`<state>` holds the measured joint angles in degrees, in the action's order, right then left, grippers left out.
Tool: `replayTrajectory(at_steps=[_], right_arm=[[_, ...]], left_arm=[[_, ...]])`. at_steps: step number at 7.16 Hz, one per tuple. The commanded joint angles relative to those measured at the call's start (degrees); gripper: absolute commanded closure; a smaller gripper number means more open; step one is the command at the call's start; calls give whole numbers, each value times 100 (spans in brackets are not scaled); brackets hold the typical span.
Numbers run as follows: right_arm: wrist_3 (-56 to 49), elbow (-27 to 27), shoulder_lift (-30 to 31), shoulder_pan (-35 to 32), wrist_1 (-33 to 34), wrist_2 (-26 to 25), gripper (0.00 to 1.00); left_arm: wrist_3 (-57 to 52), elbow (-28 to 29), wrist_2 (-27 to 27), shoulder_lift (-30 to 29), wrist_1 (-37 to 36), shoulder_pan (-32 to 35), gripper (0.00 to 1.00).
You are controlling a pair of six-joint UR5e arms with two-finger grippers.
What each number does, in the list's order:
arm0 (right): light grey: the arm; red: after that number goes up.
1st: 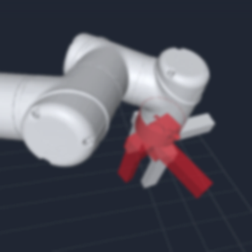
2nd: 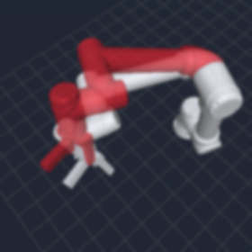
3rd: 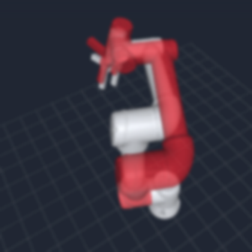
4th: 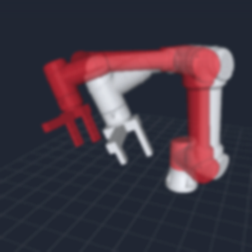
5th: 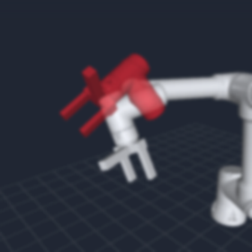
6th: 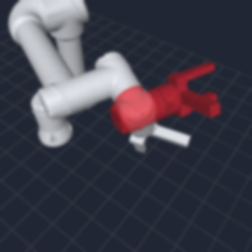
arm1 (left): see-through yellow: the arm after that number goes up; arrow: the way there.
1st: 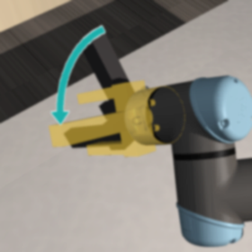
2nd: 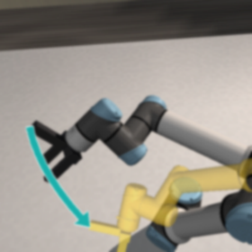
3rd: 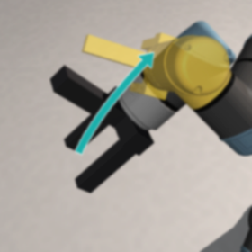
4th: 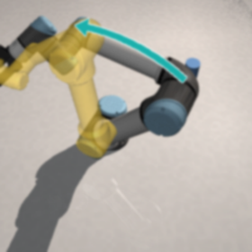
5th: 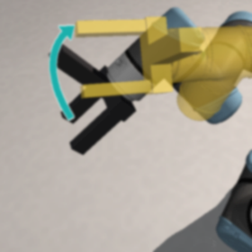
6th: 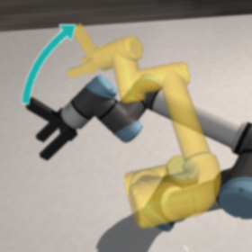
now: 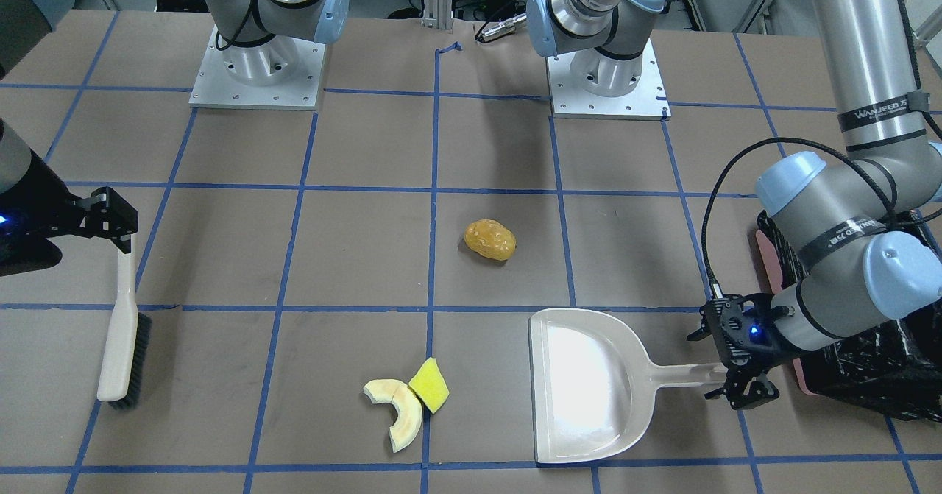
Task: Sweep and dump trash into bin
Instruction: 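Lower the right gripper to the white brush handle and grasp it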
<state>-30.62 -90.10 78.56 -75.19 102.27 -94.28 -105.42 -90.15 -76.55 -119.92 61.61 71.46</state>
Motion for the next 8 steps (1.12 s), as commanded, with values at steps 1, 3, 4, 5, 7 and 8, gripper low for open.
replayTrajectory(at_steps=[1,3,4,5,7,8], right_arm=[[-146,-121,-260,179,143,-38,0],[-172,-139,-647,398,284,-169,5],[-207,-191,-771,408,267,-196,6],[-217,-427,-763,434,328,-188,6],[-409,-901,-737,601,993,-441,6],[-410,-1130,-746,619,1162,-434,6]], left_arm=[[-5,6,87,-22,0,0,18],[-22,6,448,-66,-9,0,20],[-40,6,448,-66,-17,0,44],[-48,6,431,-66,-26,0,45],[-49,15,422,-75,-26,0,35],[-49,15,422,-84,-26,0,30]])
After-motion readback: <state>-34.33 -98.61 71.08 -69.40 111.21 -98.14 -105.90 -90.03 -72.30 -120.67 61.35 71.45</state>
